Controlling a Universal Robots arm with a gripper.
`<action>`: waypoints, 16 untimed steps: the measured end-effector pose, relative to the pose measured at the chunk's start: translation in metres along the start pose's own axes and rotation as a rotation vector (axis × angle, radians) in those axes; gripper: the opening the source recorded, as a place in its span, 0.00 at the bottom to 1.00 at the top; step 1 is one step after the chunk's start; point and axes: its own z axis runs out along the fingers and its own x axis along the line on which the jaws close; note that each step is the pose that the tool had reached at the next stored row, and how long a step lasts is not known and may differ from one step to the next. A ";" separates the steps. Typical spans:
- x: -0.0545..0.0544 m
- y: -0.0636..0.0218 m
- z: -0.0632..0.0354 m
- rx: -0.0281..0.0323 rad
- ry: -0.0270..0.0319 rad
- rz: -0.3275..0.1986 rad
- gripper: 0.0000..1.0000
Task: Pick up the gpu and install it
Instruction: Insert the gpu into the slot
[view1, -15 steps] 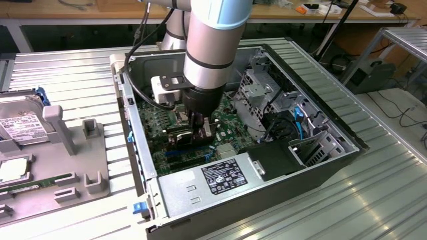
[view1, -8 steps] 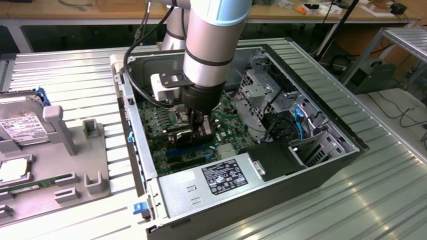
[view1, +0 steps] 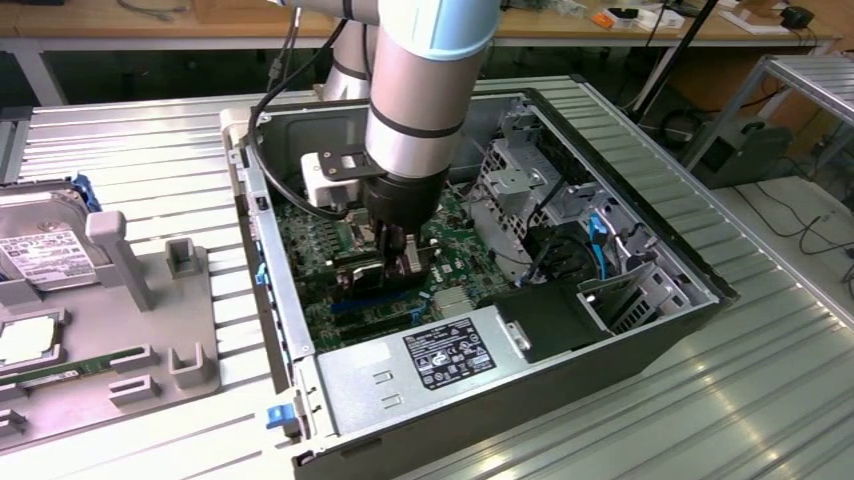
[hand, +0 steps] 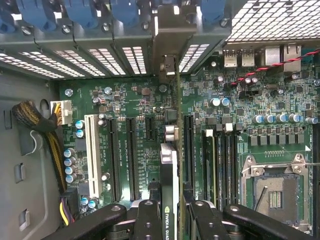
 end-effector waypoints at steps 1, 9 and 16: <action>0.000 0.0000 0.0000 0.0000 -0.0001 0.000 0.27; 0.001 -0.0002 0.0001 -0.0001 0.0006 -0.022 0.27; 0.002 -0.0013 -0.0024 -0.0002 0.0013 -0.022 0.27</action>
